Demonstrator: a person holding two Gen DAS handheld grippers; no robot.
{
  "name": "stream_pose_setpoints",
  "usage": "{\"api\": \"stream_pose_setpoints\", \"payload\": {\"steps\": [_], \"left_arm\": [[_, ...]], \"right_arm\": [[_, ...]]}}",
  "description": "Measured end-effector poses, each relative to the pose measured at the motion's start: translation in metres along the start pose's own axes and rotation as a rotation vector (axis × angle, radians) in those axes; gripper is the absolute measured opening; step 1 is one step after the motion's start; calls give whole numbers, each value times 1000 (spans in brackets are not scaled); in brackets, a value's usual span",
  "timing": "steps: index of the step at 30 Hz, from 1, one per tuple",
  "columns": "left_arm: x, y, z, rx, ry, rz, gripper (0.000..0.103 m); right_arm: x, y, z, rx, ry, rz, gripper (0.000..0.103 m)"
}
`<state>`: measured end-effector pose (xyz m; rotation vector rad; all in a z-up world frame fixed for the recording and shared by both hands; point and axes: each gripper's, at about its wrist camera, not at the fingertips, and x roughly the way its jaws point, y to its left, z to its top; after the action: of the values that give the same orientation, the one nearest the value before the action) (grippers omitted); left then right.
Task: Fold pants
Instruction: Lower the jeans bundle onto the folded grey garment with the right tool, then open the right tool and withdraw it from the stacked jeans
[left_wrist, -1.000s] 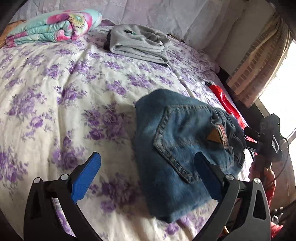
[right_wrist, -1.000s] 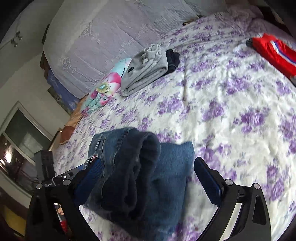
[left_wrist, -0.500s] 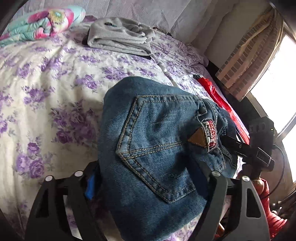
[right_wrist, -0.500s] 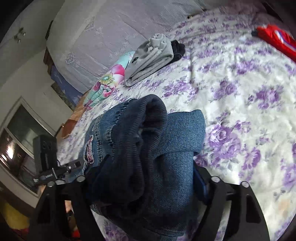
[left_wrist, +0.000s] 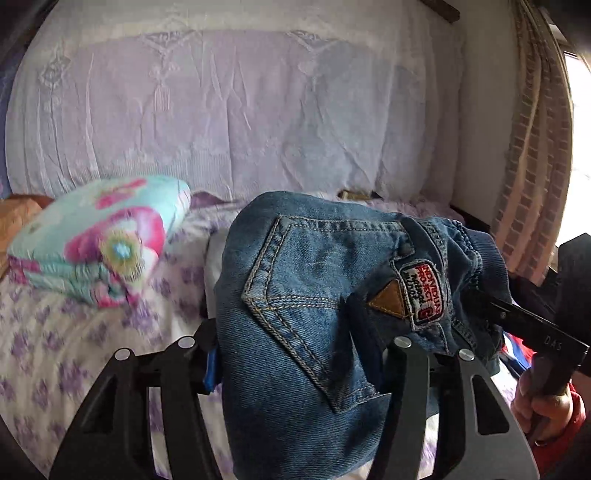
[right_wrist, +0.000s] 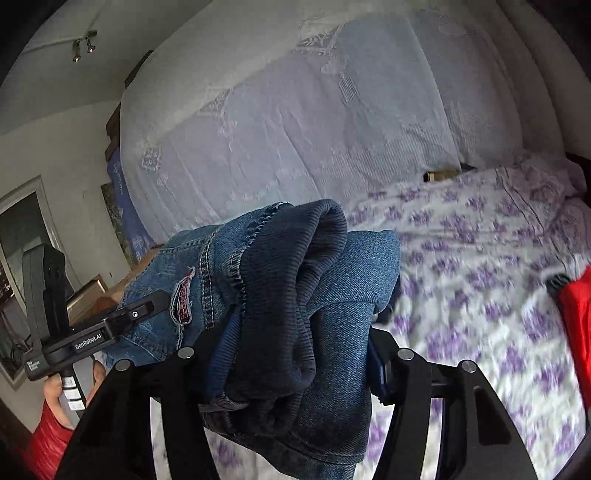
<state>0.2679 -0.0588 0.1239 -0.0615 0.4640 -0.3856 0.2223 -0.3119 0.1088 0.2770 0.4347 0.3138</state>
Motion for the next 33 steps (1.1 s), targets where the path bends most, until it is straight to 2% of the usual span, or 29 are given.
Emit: {"api": "stream_pose_setpoints", "payload": {"steps": [4,6,9,11,12,13,14,15,16,18,20,22,25,27,28,30,31,33], "left_arm": [[58,27,62,-29,-48,75,57],[89,41,76,-45,-48,107,58],[160,70,77,-84,20,141,60],[222,92,57,-128,158,144,61],[251,103,42,-154,235,146,68],[268,111,25,-180,234,157,78],[266,116,15,-196,161,189,87],[264,116,10,-188,116,220,94],[260,114,6,-178,83,229,94],[254,115,5,-199,46,223,94],[244,111,10,-185,31,216,93],[222,103,19,-161,-32,215,93],[193,89,30,-136,-120,221,94],[187,78,29,-103,-110,215,95],[190,73,24,-82,-76,221,97],[213,66,6,-24,64,258,98],[218,65,-7,-4,85,267,99],[206,69,-17,-51,58,246,99]], "right_arm": [[81,-12,65,24,-57,3,60],[122,-25,80,57,-68,11,61],[193,-50,82,99,-42,-22,61],[243,-69,65,91,31,-113,67],[266,-80,51,92,56,-155,78],[276,-93,39,114,31,-127,93],[278,-102,25,163,0,-52,97],[282,-109,25,193,26,-46,100],[284,-112,31,221,73,-11,100],[279,-106,37,191,85,-24,100],[270,-98,39,152,42,-61,100],[252,-87,45,131,-14,-97,100],[211,-62,49,40,-194,-148,100],[198,-47,49,-61,-238,-216,100],[201,-40,46,-121,-223,-264,100],[227,-37,36,-211,-101,-387,100],[238,-44,29,-214,-55,-364,100],[234,-64,24,-80,-42,-252,100]]}}
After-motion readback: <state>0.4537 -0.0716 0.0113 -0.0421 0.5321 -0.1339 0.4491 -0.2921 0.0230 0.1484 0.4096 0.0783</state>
